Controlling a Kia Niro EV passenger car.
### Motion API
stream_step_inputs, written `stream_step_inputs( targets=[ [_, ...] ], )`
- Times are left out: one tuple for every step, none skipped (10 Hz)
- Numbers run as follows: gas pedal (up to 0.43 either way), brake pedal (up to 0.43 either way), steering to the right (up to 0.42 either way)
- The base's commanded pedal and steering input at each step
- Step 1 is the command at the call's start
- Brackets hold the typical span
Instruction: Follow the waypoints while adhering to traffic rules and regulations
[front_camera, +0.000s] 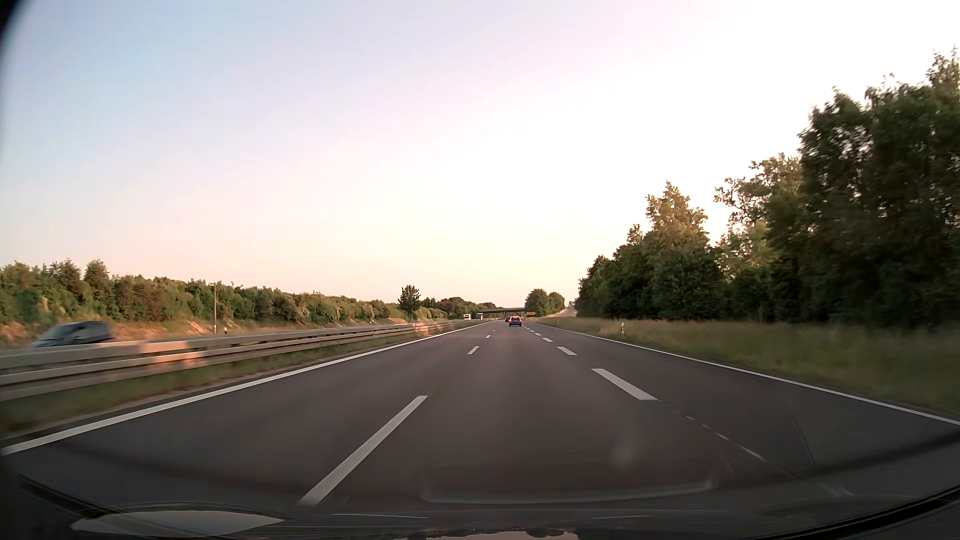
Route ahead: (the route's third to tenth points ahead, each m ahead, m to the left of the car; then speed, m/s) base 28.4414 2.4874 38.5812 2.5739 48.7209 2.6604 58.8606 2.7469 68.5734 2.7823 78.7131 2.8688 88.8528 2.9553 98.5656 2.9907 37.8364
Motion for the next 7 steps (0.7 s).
stream_step_inputs(
  targets=[
    [0.28,0.018,-0.003],
    [0.28,0.018,-0.003],
    [0.28,0.018,-0.003],
    [0.28,0.018,-0.003],
    [0.28,0.018,-0.003],
    [0.287,0.018,-0.003],
    [0.287,0.018,-0.003]
  ],
)
